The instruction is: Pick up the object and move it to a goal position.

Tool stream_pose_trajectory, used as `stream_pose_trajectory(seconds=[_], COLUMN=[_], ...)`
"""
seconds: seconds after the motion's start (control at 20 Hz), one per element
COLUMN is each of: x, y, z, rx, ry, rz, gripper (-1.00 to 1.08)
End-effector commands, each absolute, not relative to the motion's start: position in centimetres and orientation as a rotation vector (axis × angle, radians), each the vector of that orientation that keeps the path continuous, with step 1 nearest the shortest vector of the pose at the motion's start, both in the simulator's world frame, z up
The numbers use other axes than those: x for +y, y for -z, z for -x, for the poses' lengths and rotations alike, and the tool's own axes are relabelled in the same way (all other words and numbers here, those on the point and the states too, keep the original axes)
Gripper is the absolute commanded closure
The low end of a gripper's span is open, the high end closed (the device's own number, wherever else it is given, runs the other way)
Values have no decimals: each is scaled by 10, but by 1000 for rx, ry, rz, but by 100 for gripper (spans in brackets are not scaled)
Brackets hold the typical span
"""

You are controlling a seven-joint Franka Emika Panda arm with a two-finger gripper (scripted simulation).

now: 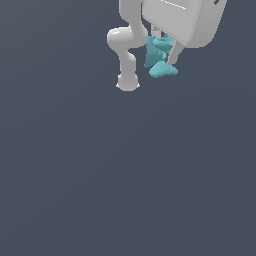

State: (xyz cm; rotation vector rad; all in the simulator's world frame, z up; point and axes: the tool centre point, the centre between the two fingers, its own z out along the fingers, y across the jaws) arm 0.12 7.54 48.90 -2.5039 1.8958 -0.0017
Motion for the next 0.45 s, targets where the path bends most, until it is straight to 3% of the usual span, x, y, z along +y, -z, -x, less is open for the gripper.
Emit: stream_pose_trajectory(seconds=[0.0, 0.4], x=[76, 77], y=[-499, -510], z=[1, 1], rx=[1896, 1896], ry=[0, 0], rz=[2505, 2505], gripper=[108, 108])
